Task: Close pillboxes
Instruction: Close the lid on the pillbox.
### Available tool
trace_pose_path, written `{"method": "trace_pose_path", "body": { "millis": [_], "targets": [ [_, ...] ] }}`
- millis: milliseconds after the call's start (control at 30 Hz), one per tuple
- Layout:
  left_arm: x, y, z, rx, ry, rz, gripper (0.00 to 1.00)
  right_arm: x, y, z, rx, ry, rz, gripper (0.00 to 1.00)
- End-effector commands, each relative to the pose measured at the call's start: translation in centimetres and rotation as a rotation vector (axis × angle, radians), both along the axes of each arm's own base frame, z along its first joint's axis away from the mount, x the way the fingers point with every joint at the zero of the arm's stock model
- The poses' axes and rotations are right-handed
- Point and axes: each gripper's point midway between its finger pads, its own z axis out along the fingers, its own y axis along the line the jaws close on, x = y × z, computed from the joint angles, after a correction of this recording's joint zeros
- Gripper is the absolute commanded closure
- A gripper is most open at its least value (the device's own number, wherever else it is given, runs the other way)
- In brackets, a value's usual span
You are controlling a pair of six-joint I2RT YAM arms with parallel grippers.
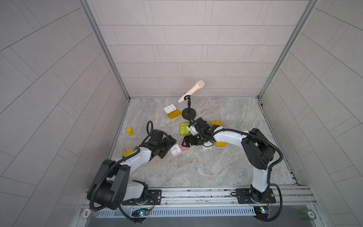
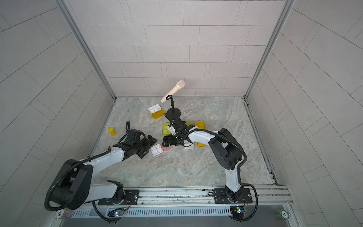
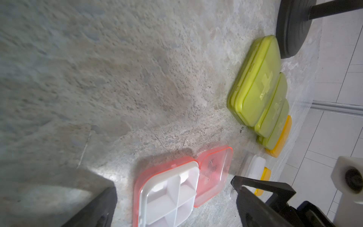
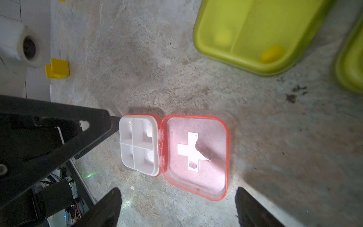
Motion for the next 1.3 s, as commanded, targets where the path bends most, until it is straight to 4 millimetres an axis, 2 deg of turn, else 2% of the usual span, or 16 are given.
{"method": "trace_pose_path", "body": {
  "millis": [0, 167, 533, 767, 967, 1267],
  "targets": [
    [0.5, -0.3, 0.3, -0.017, -0.003, -0.001, 0.0, 0.5, -0.1, -0.4, 0.016, 0.017, -0.028, 0.08],
    [1.3, -0.9, 0.5, -0.034, -0.009, -0.02, 0.0, 0.6, 0.1, -0.8, 0.026, 0.041, -0.037, 0.08],
    [2.7, -1.9, 1.8, -0.055, -0.055, -0.079, 0.0, 0.6, -0.6, -2.3, 0.019, 0.084, -0.098, 0.08],
    [2.9, -2.0, 1.9, -0.064, -0.062, -0.094, 0.0, 0.6, -0.2, -2.0, 0.088, 0.119, -0.122, 0.08],
    [2.7, -2.1, 1.4, -0.065, -0.05, -0.101, 0.0, 1.0, -0.2, -0.3, 0.223, 0.149, -0.159, 0.09],
    [2.7, -2.2, 0.7, -0.075, -0.047, -0.104, 0.0, 1.0, -0.1, 2.9, 0.296, 0.118, -0.154, 0.1]
  ]
}}
